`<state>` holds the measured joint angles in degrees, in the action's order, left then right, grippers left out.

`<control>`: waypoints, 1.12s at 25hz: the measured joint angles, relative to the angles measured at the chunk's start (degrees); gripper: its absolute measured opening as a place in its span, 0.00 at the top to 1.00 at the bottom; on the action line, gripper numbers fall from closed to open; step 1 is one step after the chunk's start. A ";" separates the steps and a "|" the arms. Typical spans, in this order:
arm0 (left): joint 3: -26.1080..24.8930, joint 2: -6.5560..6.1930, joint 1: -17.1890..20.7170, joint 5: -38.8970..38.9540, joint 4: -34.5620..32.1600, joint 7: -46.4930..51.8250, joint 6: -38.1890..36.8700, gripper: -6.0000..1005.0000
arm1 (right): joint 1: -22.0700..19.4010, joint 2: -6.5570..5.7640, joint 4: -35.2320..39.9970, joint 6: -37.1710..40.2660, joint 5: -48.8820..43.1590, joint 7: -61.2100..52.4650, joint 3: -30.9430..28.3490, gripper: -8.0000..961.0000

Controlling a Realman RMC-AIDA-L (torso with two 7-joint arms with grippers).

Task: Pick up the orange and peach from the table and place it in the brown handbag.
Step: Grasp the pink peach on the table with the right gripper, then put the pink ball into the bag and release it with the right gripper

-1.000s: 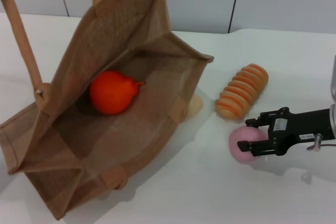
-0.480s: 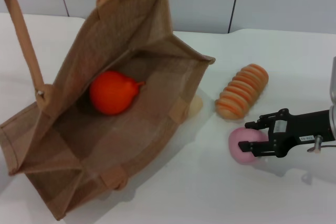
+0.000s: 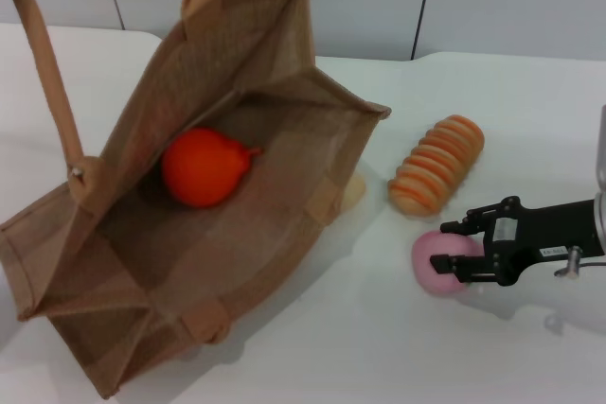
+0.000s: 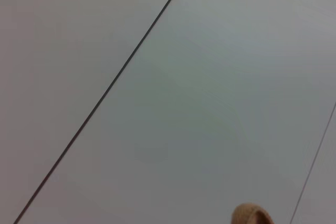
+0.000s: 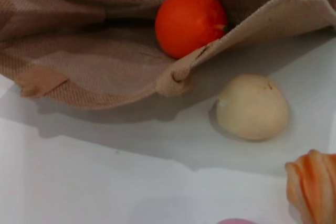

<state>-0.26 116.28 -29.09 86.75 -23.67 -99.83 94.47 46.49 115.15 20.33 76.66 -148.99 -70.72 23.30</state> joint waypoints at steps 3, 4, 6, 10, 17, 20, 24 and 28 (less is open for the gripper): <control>0.00 0.00 -0.01 0.00 0.02 -0.01 0.00 0.87 | -0.13 0.12 0.94 0.79 0.77 0.91 -0.36 0.46; 0.00 0.00 -0.01 0.00 0.03 -0.01 0.00 0.87 | -0.20 0.17 1.42 1.12 1.21 1.08 -0.42 0.47; 0.00 0.00 -0.02 0.00 0.03 -0.01 0.00 0.87 | -0.45 0.28 2.39 1.84 2.33 1.18 -0.43 0.47; 0.00 0.00 -0.19 0.00 0.03 -0.01 0.01 0.87 | -0.94 0.29 3.70 2.38 4.12 1.21 -0.41 0.48; 0.00 0.00 -0.81 -0.85 0.34 -0.01 -0.05 0.86 | -1.47 0.43 7.00 6.16 8.08 1.96 -0.45 0.53; 0.00 -0.02 -1.07 -1.04 0.79 -0.16 -0.09 0.86 | -1.58 0.47 8.68 9.77 10.82 2.74 -0.45 0.55; 0.01 -0.04 -1.52 -1.57 0.91 -0.42 -0.22 0.86 | -1.32 0.45 10.86 15.89 13.75 3.56 -0.06 0.57; 0.09 -0.06 -2.20 -2.11 1.35 -0.45 -0.68 0.86 | 0.64 0.48 10.96 21.29 15.08 5.29 0.10 0.60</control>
<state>-0.17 116.22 -31.28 84.63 -22.32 -100.28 93.79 47.13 115.63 31.29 97.95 -133.91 -65.42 23.40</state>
